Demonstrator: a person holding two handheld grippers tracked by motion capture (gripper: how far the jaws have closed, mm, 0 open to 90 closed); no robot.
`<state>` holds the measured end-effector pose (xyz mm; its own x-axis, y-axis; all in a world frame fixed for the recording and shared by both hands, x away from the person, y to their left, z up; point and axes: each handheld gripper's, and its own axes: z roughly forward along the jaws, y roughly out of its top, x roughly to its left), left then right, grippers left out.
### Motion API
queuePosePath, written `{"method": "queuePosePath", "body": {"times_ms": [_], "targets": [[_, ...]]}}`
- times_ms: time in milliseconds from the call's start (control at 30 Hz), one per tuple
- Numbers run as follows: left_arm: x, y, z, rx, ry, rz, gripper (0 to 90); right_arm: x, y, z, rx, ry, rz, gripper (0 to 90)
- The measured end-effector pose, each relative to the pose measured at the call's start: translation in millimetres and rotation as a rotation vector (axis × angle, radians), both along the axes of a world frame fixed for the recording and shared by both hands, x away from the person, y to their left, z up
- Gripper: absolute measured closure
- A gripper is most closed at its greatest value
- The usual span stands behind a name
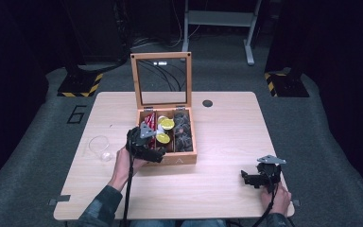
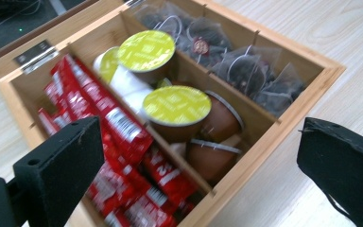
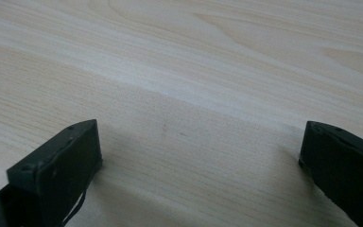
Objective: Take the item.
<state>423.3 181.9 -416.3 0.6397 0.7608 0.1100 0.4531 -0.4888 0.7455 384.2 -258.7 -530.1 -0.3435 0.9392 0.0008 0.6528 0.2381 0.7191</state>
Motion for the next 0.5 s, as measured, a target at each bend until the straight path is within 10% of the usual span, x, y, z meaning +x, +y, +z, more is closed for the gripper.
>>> {"method": "queuePosePath", "body": {"times_ms": [500], "targets": [[21.8,-47.1,4.0,0.054,-0.04,-0.107,13.6,0.3,0.8,-0.2,0.005,-0.003,-0.01,0.0]]}}
